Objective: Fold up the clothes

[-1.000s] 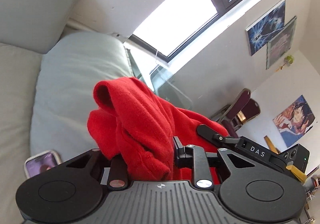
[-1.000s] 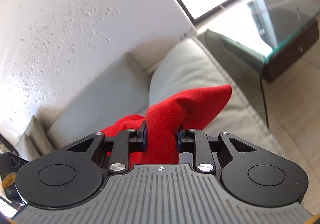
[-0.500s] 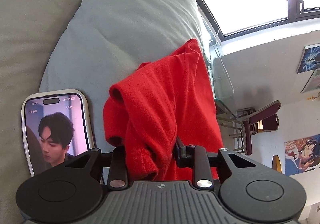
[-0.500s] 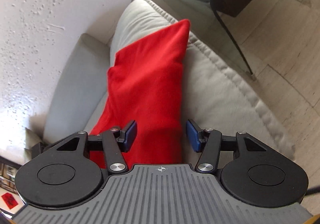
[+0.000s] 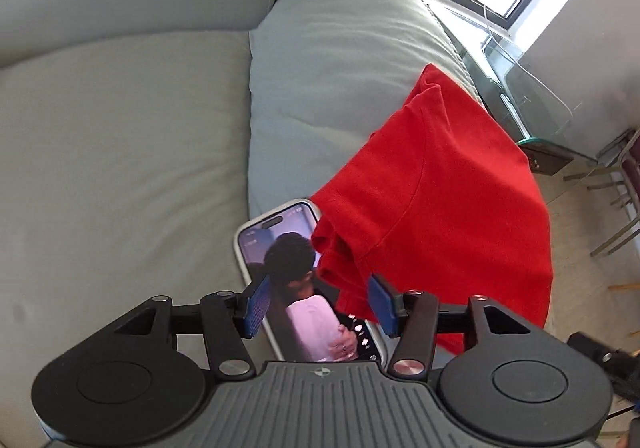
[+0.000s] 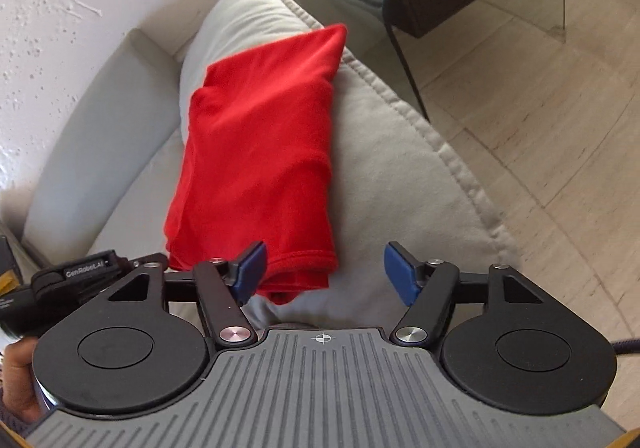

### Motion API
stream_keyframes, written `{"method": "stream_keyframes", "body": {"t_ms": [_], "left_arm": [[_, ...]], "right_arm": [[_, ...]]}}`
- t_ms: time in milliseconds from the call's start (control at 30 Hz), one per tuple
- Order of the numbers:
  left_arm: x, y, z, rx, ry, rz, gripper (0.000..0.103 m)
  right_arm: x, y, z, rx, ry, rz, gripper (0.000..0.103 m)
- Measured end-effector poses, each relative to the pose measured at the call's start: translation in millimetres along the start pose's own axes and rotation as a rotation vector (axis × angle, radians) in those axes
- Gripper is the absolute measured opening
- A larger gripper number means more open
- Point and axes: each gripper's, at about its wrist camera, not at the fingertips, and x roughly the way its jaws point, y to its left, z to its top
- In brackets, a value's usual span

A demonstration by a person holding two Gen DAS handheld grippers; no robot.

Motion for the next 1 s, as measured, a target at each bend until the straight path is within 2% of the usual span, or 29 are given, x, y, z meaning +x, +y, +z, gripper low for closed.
{"method": "stream_keyframes", "body": {"t_ms": [67,133,200,300,467,567,700,933,1000], "left_arm": [[-18.6,-13.6,-6.3,0.087,-0.036,0.021,0.057],[-34.8,-28.8,-10.0,0.150,-0.070,0.034,0.065],[-50.2,-44.8,-12.0,0.201,-0.103,0.040,0.071],[-68.0,-66.5,-12.7,0.264,-0.152,0.040,0.079],[-105.1,-89.9,-17.2,0.333,-0.234,0.061,0.087],[-124.1,-97.7,-23.5,0.367,-0.275,0.033,0.088],[-137.9,-100.9,-33.3,0.363,-0.257,-0.010,0.091],[-143.7,-104.9,-41.2,0.370,-0.217,-0.016,0.094],[-148.1,-105.1,-41.2,0.358,-0.211,-0.024,0.101]], "right_arm": [[-21.3,9.5,1.3,-0.036,-0.021,0.009,0.087],[-37.4,25.3,5.1,-0.076,-0.032,0.028,0.090],[-51.9,42.6,7.5,-0.127,-0.044,0.039,0.092],[-68.8,69.1,5.7,-0.221,-0.073,-0.005,0.094],[-101.6,90.8,3.4,-0.291,-0.100,-0.067,0.095],[-121.4,103.9,2.0,-0.332,-0.116,-0.104,0.097],[-148.2,112.7,-2.4,-0.369,-0.136,-0.134,0.100],[-177.5,115.6,-11.5,-0.392,-0.148,-0.181,0.100],[-181.0,117.3,-12.8,-0.395,-0.147,-0.187,0.100]]}}
